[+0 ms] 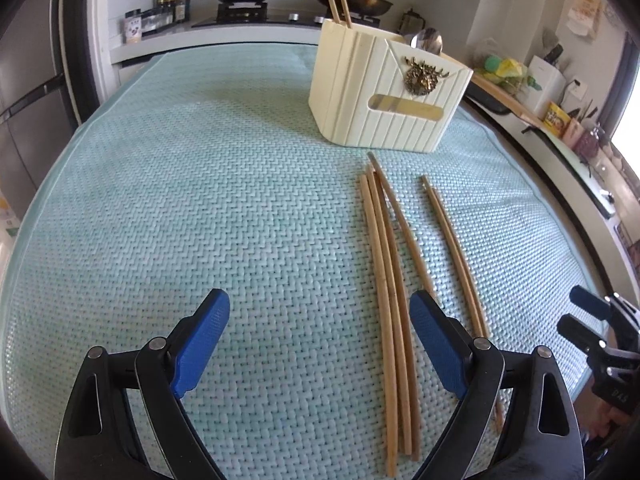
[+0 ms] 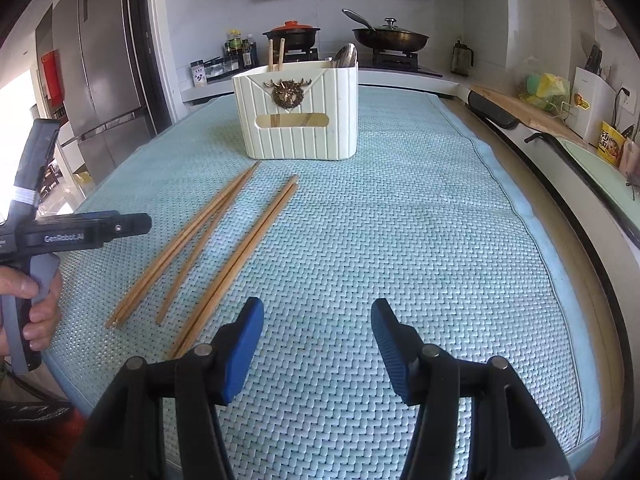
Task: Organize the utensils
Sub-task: 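Withdraw both tools and move them over the remaining loose chopsticks, then lower the left tool onto a wooden chopstick while the right tool closes on another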
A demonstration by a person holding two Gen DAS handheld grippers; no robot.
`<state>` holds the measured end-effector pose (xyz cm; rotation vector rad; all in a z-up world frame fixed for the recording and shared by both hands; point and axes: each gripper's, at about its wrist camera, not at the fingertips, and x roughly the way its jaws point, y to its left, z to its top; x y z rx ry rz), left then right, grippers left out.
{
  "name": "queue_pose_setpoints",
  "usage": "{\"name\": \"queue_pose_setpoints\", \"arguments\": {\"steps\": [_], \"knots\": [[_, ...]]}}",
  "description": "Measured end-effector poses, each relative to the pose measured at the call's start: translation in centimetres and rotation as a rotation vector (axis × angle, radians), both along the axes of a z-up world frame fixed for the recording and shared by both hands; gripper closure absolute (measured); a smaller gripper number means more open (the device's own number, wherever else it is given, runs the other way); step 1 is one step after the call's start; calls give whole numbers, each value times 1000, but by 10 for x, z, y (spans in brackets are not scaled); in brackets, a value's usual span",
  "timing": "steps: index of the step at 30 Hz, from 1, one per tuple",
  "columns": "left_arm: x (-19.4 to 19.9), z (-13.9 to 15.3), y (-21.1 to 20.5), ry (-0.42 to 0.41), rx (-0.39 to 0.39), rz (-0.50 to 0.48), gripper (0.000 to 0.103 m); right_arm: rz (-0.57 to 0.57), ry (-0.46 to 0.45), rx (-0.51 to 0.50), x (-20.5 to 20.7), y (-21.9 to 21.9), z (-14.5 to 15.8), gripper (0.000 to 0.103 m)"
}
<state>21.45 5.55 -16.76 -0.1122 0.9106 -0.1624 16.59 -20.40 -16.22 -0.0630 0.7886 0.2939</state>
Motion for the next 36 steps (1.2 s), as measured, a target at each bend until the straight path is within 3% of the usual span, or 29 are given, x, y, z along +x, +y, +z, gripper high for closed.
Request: {"name": "queue_pose_setpoints", "arguments": {"steps": [9, 15, 21, 30, 36], "knots": [[13, -12, -9, 25, 96, -11, 11, 11, 5, -5, -1, 2, -1, 46], [16, -16, -8, 34, 100, -23, 11, 17, 9, -10, 0, 5, -2, 46], [20, -20, -16, 32, 158, -29, 11, 37, 21, -4, 13, 16, -2, 46], [17, -19, -6, 22, 136, 35, 11, 36, 96, -16, 64, 60, -25, 46], [17, -20, -8, 22, 156, 40, 11, 33, 66, -95, 67, 72, -28, 48]]}}
